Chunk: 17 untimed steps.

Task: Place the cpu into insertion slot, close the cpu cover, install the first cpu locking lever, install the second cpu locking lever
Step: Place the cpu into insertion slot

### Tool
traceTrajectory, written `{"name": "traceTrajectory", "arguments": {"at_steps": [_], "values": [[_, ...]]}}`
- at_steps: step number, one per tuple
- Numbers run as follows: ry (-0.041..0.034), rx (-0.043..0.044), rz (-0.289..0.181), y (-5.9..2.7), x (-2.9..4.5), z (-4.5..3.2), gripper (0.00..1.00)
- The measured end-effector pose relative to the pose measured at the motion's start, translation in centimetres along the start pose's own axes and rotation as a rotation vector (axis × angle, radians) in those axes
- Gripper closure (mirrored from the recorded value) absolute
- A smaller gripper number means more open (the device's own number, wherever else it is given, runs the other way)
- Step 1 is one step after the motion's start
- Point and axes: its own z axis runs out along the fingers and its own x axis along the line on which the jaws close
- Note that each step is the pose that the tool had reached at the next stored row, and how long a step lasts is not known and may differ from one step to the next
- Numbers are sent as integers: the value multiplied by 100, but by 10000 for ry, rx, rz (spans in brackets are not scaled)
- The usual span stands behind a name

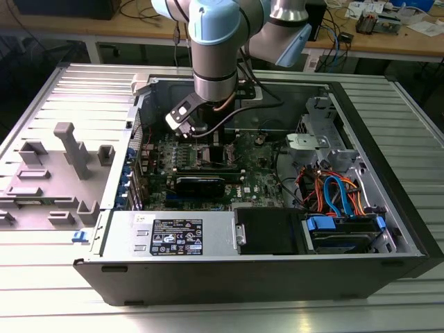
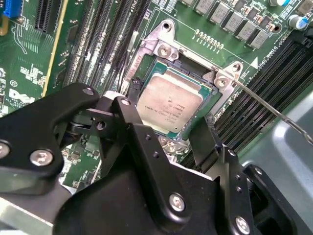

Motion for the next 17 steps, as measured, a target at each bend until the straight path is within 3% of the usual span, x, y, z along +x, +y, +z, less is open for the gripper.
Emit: {"name": "traceTrajectory", "arguments": {"at_steps": [11, 12, 13, 17], "values": [[-2, 1, 1, -1, 48, 1, 33], [-122, -3, -4, -1, 49, 2, 33], [-369, -7, -23, 0, 48, 2, 33], [-365, -5, -21, 6, 49, -115, 33]]}}
